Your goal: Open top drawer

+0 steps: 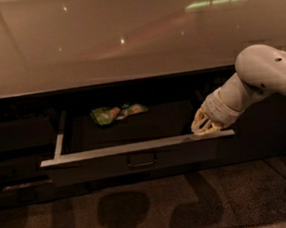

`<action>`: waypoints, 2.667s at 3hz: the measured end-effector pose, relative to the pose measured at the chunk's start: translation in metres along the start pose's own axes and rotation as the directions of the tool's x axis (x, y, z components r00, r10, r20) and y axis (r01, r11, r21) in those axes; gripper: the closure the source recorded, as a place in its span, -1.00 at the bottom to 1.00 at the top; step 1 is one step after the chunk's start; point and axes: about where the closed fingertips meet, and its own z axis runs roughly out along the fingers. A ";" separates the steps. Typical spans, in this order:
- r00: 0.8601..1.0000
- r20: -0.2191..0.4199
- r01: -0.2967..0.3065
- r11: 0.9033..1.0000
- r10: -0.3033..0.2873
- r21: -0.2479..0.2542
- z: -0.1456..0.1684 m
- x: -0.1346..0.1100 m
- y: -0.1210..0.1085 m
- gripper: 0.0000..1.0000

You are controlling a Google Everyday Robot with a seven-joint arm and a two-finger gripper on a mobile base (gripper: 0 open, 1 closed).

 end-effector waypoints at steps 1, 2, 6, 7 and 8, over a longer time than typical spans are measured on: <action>1.000 0.000 0.000 1.000 0.000 0.000 0.000 0.000 0.000 1.00; 1.000 -0.005 -0.008 0.999 0.008 -0.048 0.015 0.008 -0.004 1.00; 0.986 0.116 -0.097 0.984 0.116 -0.152 0.069 0.090 -0.019 1.00; 0.988 0.098 -0.107 0.985 0.120 -0.133 0.067 0.085 -0.010 0.62; 0.988 0.098 -0.107 0.985 0.120 -0.133 0.068 0.084 -0.011 0.16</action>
Offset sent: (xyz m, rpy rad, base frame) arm 0.0264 0.0013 -0.0289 -0.0747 0.0884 0.0031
